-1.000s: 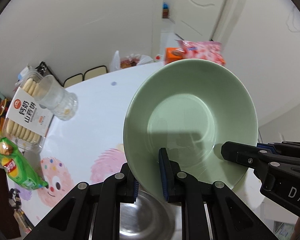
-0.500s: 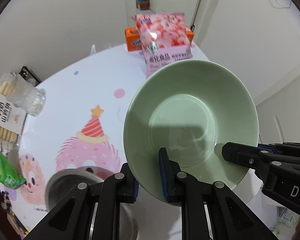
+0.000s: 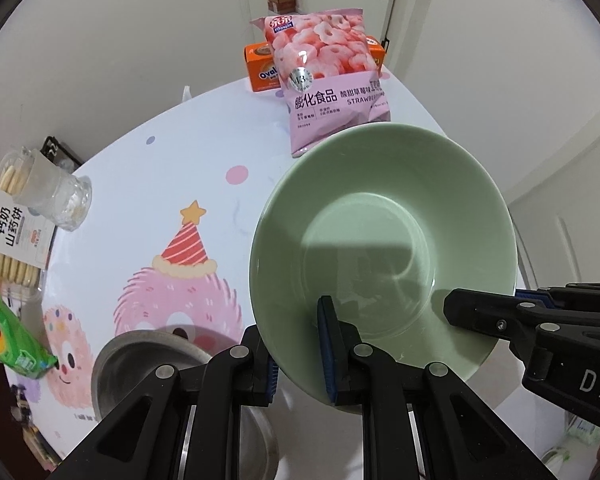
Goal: Organize plates and bowls
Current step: 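Carry the green bowl with both tools toward the bowl stack, then set the green bowl onto the stack and open both tools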
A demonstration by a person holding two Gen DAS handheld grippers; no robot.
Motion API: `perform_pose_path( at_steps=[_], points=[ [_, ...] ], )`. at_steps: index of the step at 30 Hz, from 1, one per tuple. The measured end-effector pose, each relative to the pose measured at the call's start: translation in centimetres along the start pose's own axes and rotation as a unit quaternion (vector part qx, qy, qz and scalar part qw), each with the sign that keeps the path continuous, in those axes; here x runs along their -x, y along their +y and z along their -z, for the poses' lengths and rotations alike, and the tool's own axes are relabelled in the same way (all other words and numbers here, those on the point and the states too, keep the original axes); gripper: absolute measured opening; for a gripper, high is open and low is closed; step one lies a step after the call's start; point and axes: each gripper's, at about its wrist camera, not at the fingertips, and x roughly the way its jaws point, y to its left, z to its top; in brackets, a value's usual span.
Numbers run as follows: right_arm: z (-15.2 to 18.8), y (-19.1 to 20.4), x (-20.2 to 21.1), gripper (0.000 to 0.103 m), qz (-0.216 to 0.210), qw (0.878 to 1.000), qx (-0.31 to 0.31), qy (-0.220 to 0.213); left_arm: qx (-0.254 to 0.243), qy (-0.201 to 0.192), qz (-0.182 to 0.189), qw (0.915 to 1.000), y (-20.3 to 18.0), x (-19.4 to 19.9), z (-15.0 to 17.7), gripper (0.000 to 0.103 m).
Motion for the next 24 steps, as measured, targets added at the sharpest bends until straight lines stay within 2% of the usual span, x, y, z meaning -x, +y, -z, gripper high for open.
perform_pose_path(
  at_steps=[3, 7, 12, 14, 16, 17, 22, 23, 24],
  points=[
    [0.1, -0.2, -0.5, 0.014, -0.003, 1.000, -0.006, 0.010, -0.010, 0.004, -0.008, 0.9999, -0.3, -0.1, 0.0, 0.017],
    [0.2, -0.6, -0.6, 0.014, -0.011, 1.000, -0.013, 0.014, 0.000, 0.009, -0.006, 0.9999, -0.1, -0.1, 0.2, 0.017],
    [0.3, -0.4, -0.9, 0.014, -0.006, 1.000, -0.013, 0.019, -0.009, 0.014, -0.028, 0.9995, -0.6, -0.6, 0.3, 0.019],
    [0.2, -0.6, -0.8, 0.015, -0.009, 1.000, -0.020, 0.019, -0.001, 0.020, -0.023, 0.9995, -0.3, -0.9, 0.4, 0.020],
    [0.1, -0.7, -1.0, 0.019, -0.008, 0.999, -0.024, 0.023, 0.012, 0.032, -0.012, 0.9994, 0.0, -1.4, 0.6, 0.022],
    [0.0, -0.6, -0.9, 0.020, -0.002, 1.000, -0.023, 0.019, 0.016, 0.025, -0.006, 0.9995, 0.1, -1.4, 0.7, 0.023],
    [0.0, -0.3, -1.1, 0.022, 0.015, 1.000, -0.011, 0.021, 0.007, 0.007, -0.016, 0.9998, -0.3, -1.0, 0.5, 0.026],
    [0.1, -0.3, -1.0, 0.024, 0.013, 1.000, -0.014, 0.022, 0.008, 0.005, -0.017, 0.9998, -0.3, -0.9, 0.4, 0.028],
    [0.1, -0.3, -0.8, 0.032, 0.011, 1.000, -0.017, 0.019, 0.010, 0.005, -0.017, 0.9998, -0.2, -0.9, 0.4, 0.033]
  ],
)
